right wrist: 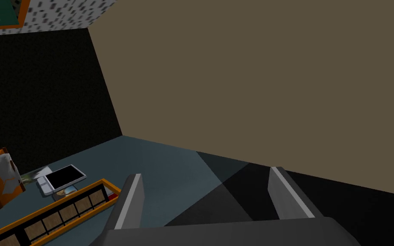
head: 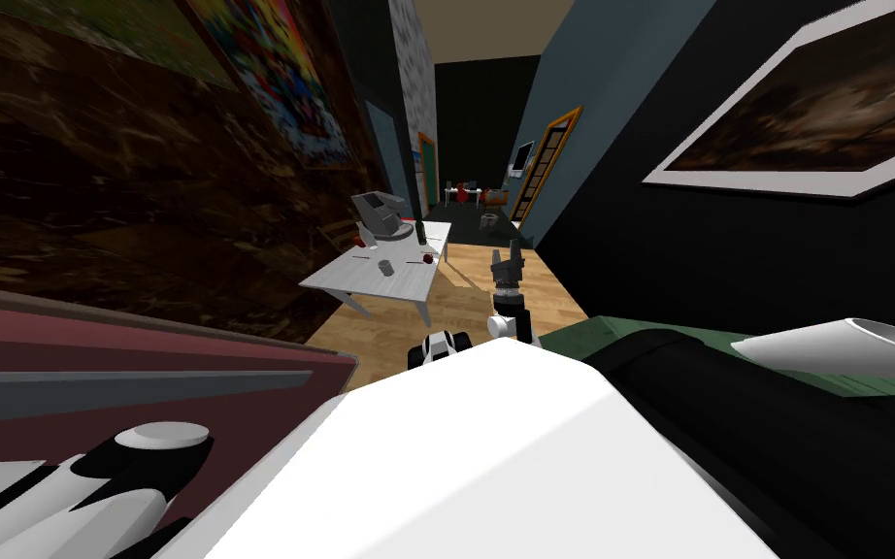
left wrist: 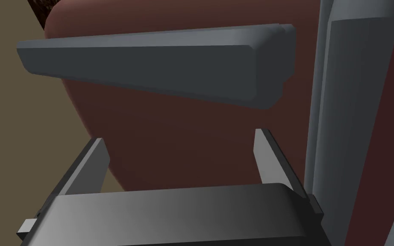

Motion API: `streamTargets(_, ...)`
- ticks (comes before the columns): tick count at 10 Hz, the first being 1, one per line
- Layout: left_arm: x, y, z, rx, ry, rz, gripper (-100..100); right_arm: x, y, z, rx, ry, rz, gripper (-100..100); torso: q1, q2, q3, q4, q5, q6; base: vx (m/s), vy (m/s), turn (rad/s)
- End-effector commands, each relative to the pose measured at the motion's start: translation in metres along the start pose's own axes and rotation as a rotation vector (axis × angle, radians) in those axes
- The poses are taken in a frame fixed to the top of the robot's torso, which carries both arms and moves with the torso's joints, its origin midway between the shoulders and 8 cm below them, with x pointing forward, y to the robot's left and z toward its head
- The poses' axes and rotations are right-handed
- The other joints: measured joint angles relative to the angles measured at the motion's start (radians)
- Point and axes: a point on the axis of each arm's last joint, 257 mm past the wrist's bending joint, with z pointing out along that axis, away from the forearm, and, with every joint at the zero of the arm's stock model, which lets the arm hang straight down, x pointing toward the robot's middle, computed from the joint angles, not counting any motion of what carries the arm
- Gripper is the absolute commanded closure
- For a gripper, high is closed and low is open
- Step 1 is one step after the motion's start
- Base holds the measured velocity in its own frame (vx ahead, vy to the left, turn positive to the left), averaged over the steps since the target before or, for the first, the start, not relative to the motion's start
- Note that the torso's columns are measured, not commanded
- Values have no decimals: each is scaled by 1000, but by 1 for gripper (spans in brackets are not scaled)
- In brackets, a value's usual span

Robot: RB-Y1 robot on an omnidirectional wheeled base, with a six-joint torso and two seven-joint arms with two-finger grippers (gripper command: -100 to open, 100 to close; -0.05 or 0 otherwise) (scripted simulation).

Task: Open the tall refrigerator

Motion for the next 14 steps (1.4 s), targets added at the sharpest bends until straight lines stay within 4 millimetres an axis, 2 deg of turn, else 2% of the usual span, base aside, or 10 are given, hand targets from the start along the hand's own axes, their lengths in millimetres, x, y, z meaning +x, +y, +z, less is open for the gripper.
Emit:
streamTargets(1,5,11,-5,-5,6,-7,100,0,0,0,0,0,0,0,-1,-2,-1,-1,0,0,-9,-32,78)
streamTargets(3,4,15,-5,-9,7,-7,100,0,0,0,0,0,0,0,-2,-4,-3,-1,-1,0,-5,-49,51)
streamTargets(4,-7,23,-7,-19,-19,-1,-100,0,0,0,0,0,0,0,1,-5,-3,-1,0,1,148,43,55)
streamTargets(8,-26,39,-10,-48,-64,15,-100,0,0,0,0,0,0,0,6,-7,-4,-3,3,1,207,76,45)
streamTargets(9,-21,33,-8,-33,-57,11,-100,0,0,0,0,0,0,0,11,-10,-7,-5,6,2,105,30,32)
streamTargets(10,-28,17,-2,-22,-70,22,-100,0,0,0,0,0,0,0,10,-6,-5,-4,7,3,4,25,-73)
streamTargets(14,-36,-2,6,-16,-83,36,-100,0,0,0,0,0,0,0,12,-5,-9,3,-7,-3,-15,18,-55)
